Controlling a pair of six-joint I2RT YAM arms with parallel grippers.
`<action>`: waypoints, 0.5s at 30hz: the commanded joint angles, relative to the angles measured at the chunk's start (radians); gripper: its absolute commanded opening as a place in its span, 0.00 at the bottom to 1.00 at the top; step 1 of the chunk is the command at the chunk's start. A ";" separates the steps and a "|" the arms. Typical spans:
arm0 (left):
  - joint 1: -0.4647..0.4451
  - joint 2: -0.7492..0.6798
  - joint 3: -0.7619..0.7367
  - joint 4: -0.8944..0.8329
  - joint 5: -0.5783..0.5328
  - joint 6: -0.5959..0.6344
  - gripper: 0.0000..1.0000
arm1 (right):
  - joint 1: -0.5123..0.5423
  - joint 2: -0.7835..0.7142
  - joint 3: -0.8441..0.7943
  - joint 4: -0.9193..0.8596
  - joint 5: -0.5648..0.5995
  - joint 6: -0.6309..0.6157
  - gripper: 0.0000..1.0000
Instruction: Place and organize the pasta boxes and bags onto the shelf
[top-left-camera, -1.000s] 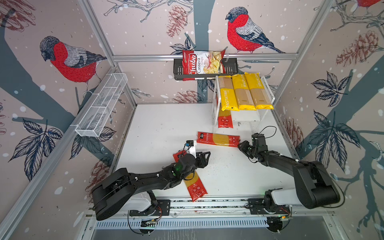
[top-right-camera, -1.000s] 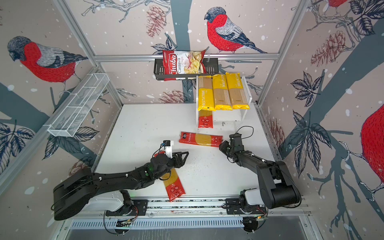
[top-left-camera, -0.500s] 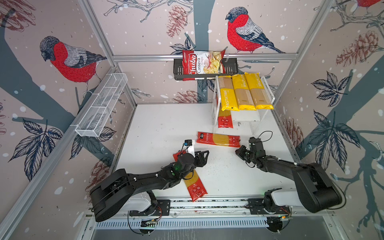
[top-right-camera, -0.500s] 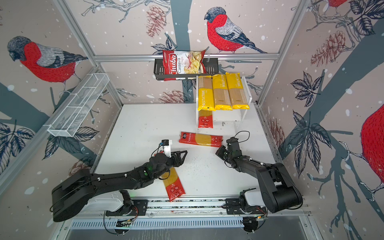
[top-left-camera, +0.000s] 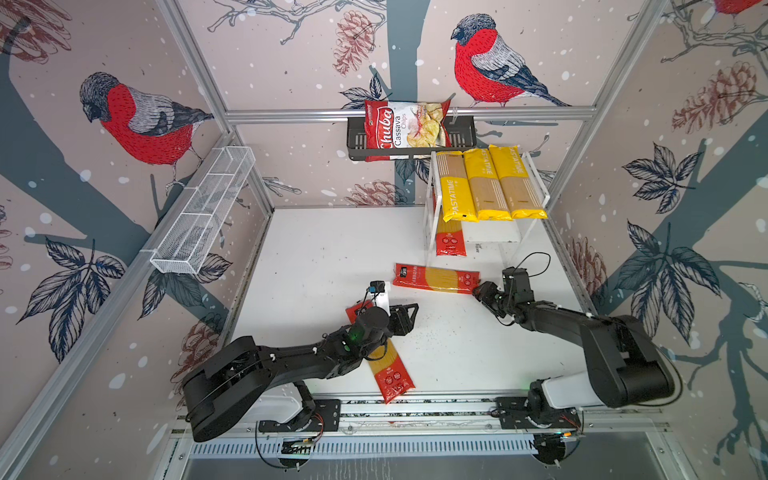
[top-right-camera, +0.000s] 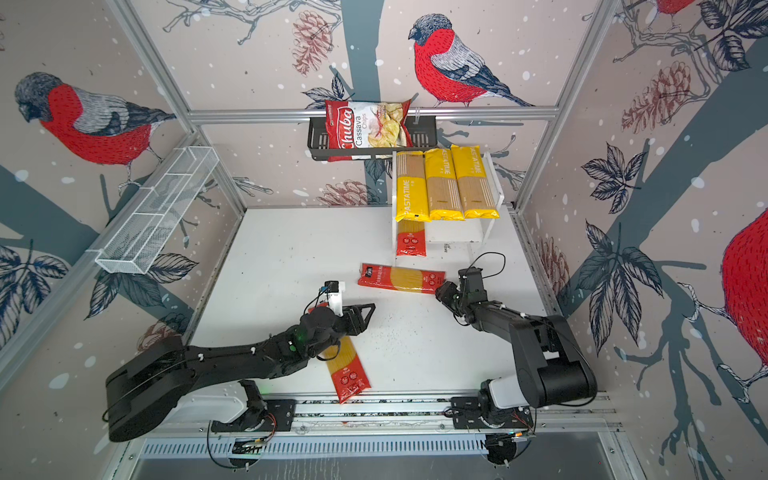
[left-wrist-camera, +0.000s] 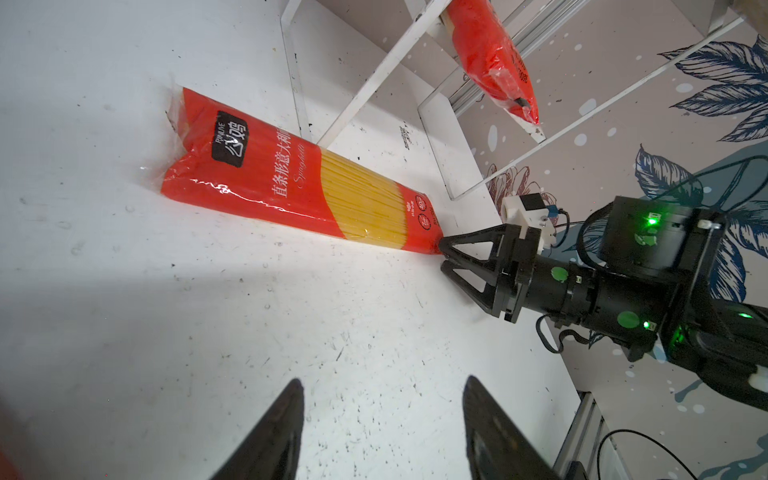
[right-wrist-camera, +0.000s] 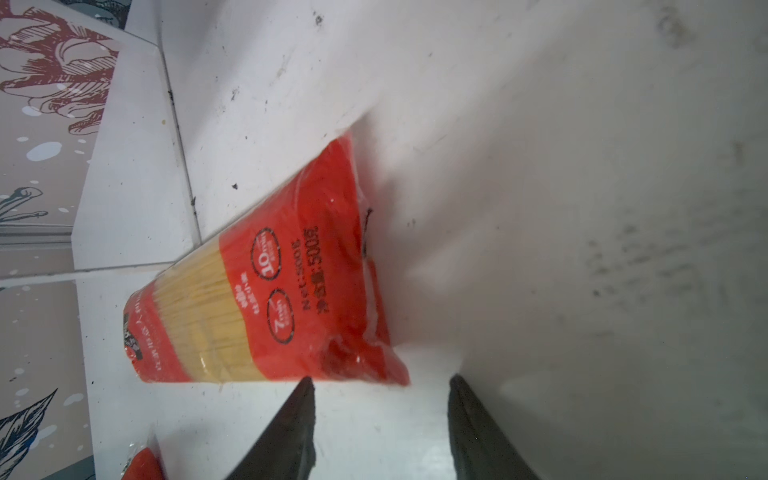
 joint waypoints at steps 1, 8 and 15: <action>0.002 0.007 0.007 0.026 0.015 -0.001 0.60 | -0.004 0.052 0.024 0.043 -0.004 0.007 0.51; 0.005 0.010 -0.005 0.025 0.002 0.004 0.60 | 0.012 0.073 0.012 0.100 -0.045 0.039 0.23; 0.024 0.011 -0.010 0.031 0.020 -0.002 0.60 | 0.069 -0.024 -0.093 0.102 -0.035 0.106 0.08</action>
